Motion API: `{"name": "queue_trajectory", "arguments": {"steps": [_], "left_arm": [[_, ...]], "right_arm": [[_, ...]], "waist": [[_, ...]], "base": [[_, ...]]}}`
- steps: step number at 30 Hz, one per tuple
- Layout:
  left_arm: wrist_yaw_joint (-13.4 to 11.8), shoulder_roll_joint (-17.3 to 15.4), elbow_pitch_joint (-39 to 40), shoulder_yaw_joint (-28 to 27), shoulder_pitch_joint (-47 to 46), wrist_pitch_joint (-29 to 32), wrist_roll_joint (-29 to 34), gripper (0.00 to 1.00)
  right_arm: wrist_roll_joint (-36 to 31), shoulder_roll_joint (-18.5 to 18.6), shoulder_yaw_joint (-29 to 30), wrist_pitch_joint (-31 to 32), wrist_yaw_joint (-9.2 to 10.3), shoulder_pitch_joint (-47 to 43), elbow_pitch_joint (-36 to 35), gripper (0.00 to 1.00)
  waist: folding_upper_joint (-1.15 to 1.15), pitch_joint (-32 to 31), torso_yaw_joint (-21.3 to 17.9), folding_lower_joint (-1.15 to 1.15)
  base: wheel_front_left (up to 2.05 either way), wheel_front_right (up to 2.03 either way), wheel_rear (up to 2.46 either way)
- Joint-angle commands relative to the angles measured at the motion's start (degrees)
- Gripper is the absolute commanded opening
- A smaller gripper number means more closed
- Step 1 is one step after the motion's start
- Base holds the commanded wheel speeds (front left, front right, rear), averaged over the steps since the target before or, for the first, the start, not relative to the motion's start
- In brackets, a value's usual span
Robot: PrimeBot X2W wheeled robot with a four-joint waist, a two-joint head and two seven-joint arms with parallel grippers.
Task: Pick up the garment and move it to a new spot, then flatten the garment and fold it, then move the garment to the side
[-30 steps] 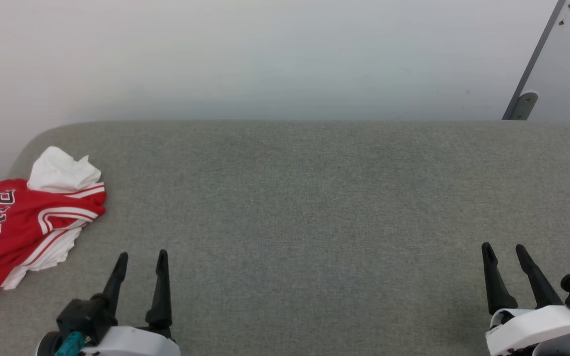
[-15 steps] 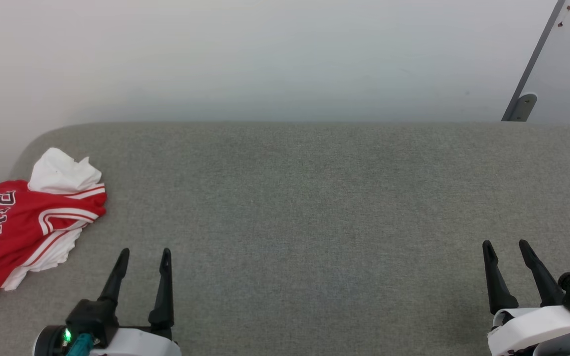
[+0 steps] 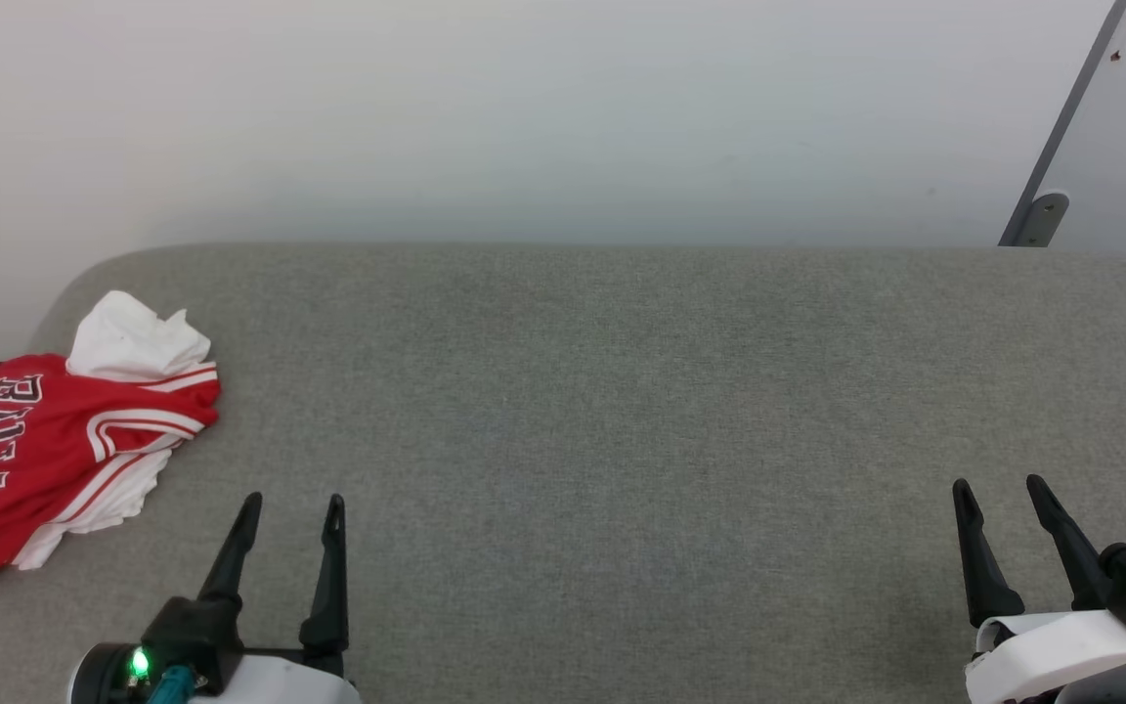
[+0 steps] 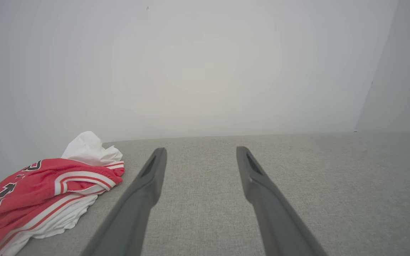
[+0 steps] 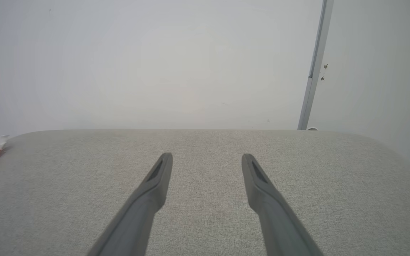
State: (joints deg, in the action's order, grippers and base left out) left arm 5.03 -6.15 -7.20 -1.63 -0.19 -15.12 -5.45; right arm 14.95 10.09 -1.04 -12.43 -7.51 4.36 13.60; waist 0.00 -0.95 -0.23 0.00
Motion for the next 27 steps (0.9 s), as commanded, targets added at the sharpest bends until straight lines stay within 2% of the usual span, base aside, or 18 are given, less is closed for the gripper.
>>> {"name": "queue_trajectory", "arguments": {"steps": [1, 7, 12, 19, 27], "left_arm": [[0.16, 0.05, -0.09, -0.14, 0.33, -0.03, -0.02, 1.00], [0.62, 0.52, -0.70, -0.74, 0.14, -0.03, -1.51, 1.00], [0.03, 1.05, -2.47, -2.68, -0.28, -0.03, -3.63, 1.00], [-1.40, 1.48, -4.25, -4.68, -0.43, 0.10, -6.00, 1.00], [-2.98, 0.93, -1.96, -5.44, 1.43, 2.32, -6.54, 1.00]], "right_arm": [[-0.38, 0.00, -0.10, -0.08, 0.04, -0.28, -0.15, 1.00], [-0.56, 0.01, -0.49, 0.10, 0.04, -0.39, -0.16, 1.00], [-0.28, 0.36, -2.31, 0.29, 0.04, -0.40, -0.48, 1.00], [1.25, 1.40, -4.31, 0.39, 0.05, -0.69, -0.12, 1.00], [2.64, 1.33, -6.79, 0.08, 0.05, -1.41, 0.16, 1.00]], "waist": [[0.00, -0.02, 0.07, 0.00], [0.00, -0.24, 0.86, 0.00], [0.00, -0.78, 3.01, 0.00], [0.00, -2.34, 9.43, 0.00], [0.00, -4.65, 17.94, 0.00]], "base": [[0.00, 0.00, 0.00], [0.00, 0.00, 0.00], [0.00, 0.00, 0.00], [0.00, 0.00, 0.00], [0.00, 0.00, 0.00]]}}
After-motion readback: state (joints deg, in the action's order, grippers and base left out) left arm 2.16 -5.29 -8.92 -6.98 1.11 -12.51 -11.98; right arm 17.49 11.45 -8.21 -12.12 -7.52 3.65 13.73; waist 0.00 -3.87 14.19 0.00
